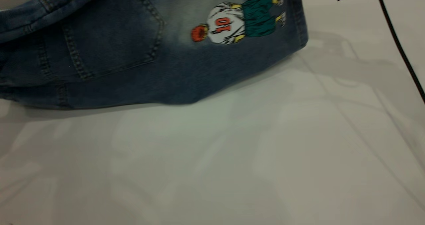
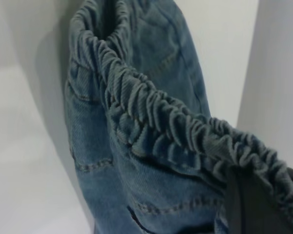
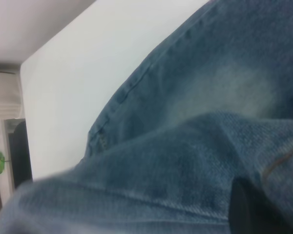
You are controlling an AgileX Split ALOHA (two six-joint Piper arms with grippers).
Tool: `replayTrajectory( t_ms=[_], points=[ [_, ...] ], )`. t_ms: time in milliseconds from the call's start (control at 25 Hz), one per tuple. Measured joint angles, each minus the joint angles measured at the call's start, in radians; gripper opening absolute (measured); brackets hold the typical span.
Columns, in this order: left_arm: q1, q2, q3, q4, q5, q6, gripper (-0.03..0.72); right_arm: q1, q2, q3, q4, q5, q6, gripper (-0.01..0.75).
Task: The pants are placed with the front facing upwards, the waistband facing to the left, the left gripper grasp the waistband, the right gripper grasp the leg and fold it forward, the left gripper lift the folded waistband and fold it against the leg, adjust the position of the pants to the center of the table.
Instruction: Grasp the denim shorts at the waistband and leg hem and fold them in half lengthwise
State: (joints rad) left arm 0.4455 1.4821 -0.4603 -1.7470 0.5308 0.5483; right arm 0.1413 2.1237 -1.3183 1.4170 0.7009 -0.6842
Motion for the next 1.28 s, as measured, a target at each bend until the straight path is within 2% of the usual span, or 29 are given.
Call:
replayTrajectory(
  t_ms=[440,680,1280],
  points=[
    [0.0,0.0,0.0,0.0,-0.127,-0.001,0.121,0.002,0.042,-0.018,0.004,-0.034,-0.005,0.022],
    [0.0,0.0,-0.001,0.001,-0.131,0.081,0.121,0.002,0.042,-0.018,0.004,-0.042,-0.03,0.022],
    [0.0,0.0,-0.002,0.003,-0.194,0.095,0.136,0.002,0.041,-0.02,0.002,-0.042,-0.032,0.023]
  ],
)
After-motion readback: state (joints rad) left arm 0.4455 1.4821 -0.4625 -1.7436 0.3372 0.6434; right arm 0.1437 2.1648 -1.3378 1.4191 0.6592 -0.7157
